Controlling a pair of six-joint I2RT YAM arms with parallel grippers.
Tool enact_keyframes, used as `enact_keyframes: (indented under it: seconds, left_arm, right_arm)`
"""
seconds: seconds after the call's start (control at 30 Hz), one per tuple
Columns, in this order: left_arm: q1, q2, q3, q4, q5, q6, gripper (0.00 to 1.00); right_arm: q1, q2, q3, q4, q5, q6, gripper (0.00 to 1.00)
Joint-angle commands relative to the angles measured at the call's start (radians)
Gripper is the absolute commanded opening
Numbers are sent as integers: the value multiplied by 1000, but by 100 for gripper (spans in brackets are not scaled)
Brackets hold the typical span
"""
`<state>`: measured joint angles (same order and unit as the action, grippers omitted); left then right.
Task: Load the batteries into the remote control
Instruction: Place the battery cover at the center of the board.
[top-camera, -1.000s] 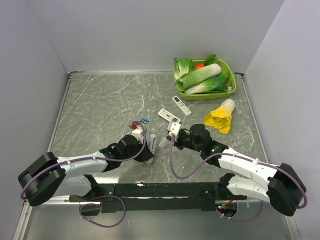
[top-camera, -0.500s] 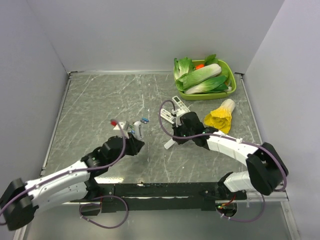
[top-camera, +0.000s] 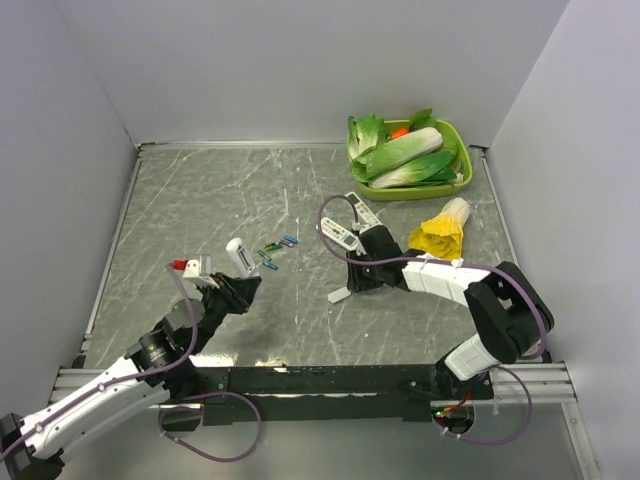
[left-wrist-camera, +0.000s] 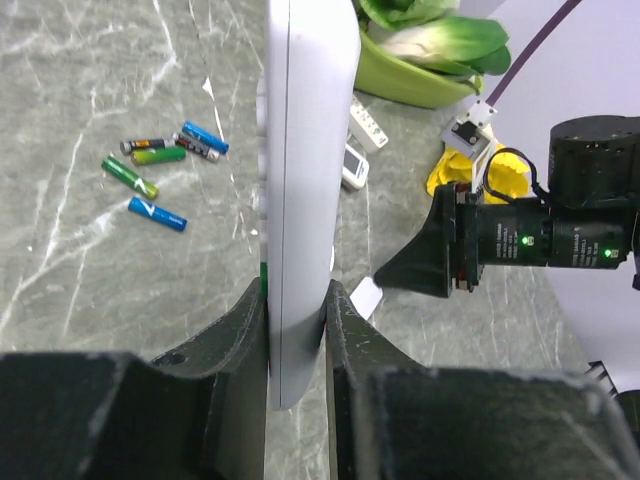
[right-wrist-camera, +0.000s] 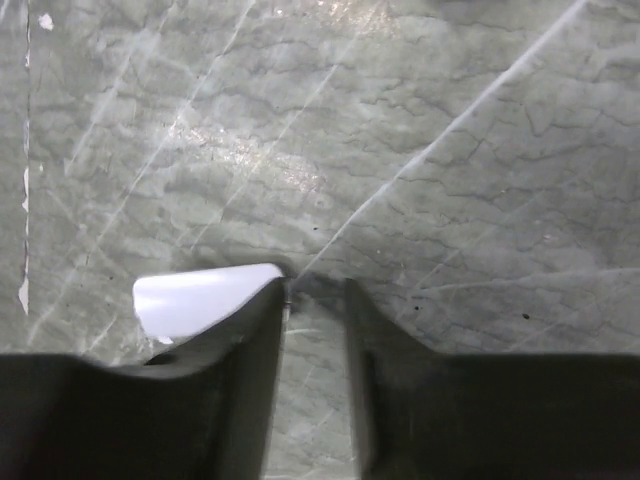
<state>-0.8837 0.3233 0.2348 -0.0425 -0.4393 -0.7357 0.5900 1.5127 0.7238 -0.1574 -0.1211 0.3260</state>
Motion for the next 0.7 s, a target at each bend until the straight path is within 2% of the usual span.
enact_keyframes:
  seconds: [0.0, 0.07, 0.1, 0.27, 0.33, 0.37, 0.43, 0.5, 0.53, 0.63, 0.67]
  left_arm:
    - [3, -76, -51, 35, -15, 45, 4]
    - [3, -108, -72, 84, -4, 55, 1]
    - [5, -116, -89, 92, 8, 55, 1]
    - [5, -161, -112, 113, 42, 52, 1]
    - [6, -177, -115, 118, 89, 62, 1]
    - [5, -182, -115, 121, 103, 64, 1]
    - [6, -194, -118, 141, 158, 74, 1]
    - [5, -202, -120, 150, 180, 76, 1]
    - [5, -207, -120, 153, 195, 78, 1]
    - [5, -217, -121, 145, 208, 78, 1]
    - [5, -220, -123, 136, 206, 75, 1]
  right_arm:
    - [-6, -97, 38, -45, 58, -7, 67]
    - [2, -162, 43, -65, 93, -31, 85]
    - [7, -189, 43, -65, 100, -44, 99]
    - [24, -379, 23, 28, 115, -68, 100]
    - [22, -419, 3, 89, 77, -79, 100]
    - [21, -443, -23, 131, -5, -106, 100]
    - [22, -460, -66, 267, -32, -137, 100]
    - [21, -442, -99, 350, -57, -143, 100]
    - [21, -418, -80, 332, -81, -169, 100]
    - [25, -261, 75, 218, -185, -195, 99]
    - [31, -184, 130, 213, -211, -200, 95]
